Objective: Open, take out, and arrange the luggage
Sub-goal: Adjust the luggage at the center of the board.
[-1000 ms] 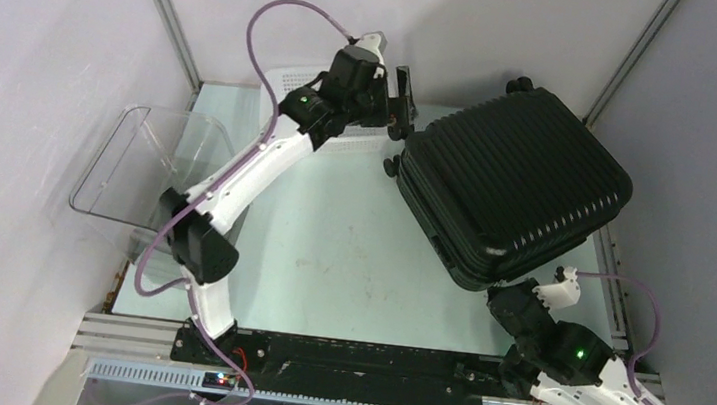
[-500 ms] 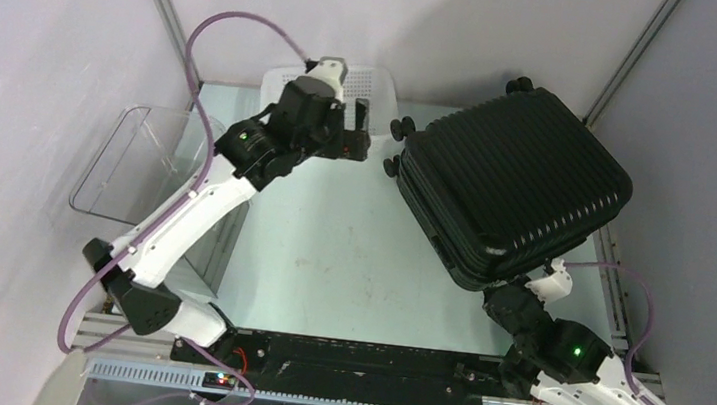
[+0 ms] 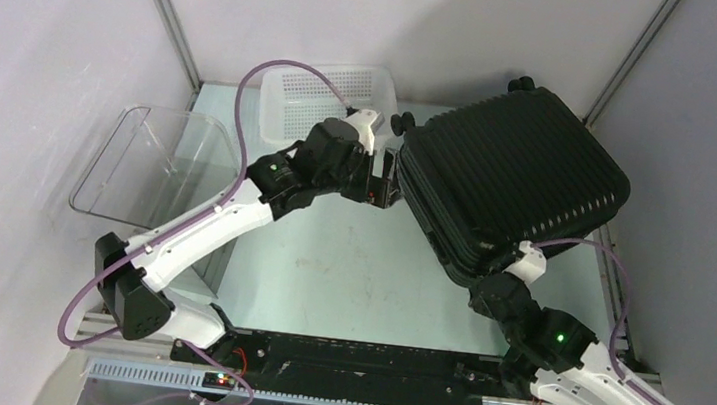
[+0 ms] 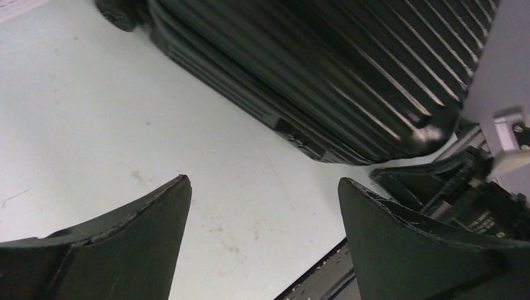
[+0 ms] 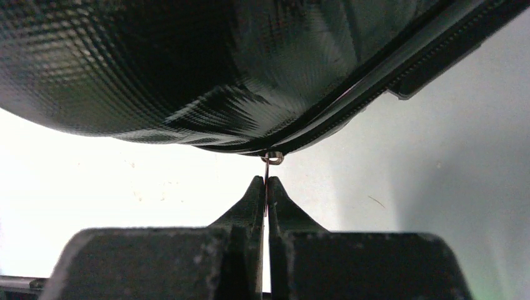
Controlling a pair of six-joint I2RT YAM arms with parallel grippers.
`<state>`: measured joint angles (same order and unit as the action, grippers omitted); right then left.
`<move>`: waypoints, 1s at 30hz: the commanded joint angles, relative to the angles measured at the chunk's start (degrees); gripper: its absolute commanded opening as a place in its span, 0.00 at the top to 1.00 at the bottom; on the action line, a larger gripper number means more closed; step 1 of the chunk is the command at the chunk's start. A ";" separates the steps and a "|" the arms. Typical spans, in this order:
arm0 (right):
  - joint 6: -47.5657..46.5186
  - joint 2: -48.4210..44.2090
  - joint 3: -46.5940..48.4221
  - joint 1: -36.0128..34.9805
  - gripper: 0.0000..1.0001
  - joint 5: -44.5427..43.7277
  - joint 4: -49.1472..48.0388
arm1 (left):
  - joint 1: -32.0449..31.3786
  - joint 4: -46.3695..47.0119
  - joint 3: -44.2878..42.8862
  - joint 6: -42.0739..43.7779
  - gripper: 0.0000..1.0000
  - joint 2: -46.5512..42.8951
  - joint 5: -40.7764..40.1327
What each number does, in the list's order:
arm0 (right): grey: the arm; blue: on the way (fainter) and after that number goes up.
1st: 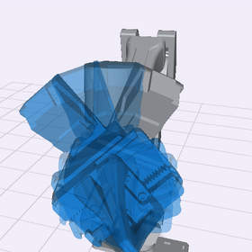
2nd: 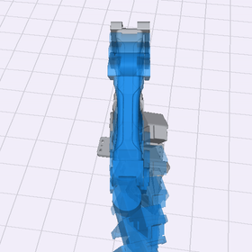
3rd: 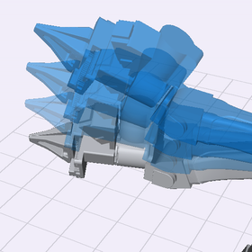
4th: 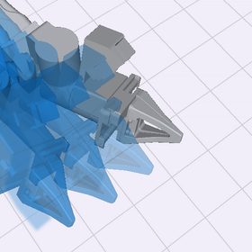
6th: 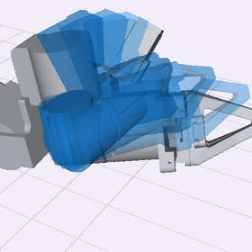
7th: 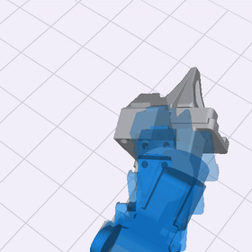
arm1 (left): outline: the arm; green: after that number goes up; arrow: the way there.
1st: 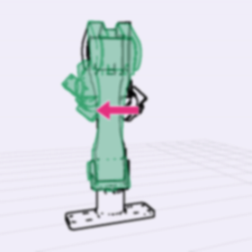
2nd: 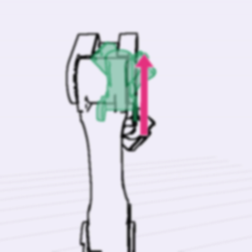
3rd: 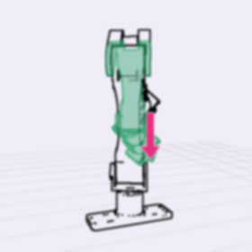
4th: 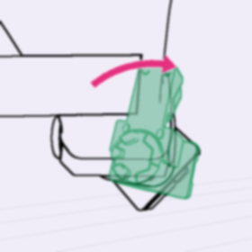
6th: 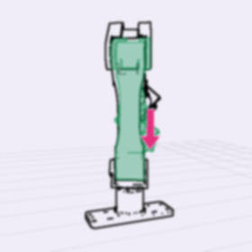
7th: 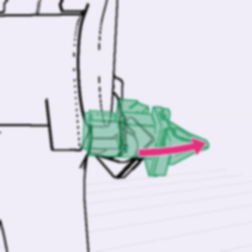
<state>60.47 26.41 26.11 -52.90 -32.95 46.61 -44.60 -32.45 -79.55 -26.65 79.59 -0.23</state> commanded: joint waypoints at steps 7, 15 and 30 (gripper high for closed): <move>-12.48 13.17 2.82 4.27 1.00 13.59 -23.15 | -1.19 7.39 6.14 -3.11 0.18 -1.20 4.90; -14.86 17.23 4.68 3.73 1.00 16.75 -25.00 | -1.24 11.79 15.31 -9.68 0.32 -5.07 6.66; -9.71 5.99 -4.21 4.48 1.00 17.61 -24.43 | -2.95 38.74 22.96 -33.91 0.44 7.27 11.43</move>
<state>48.69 34.22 22.57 -47.97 -18.83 22.98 -46.83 -3.62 -53.19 -54.89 83.70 10.15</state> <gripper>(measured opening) 0.008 0.561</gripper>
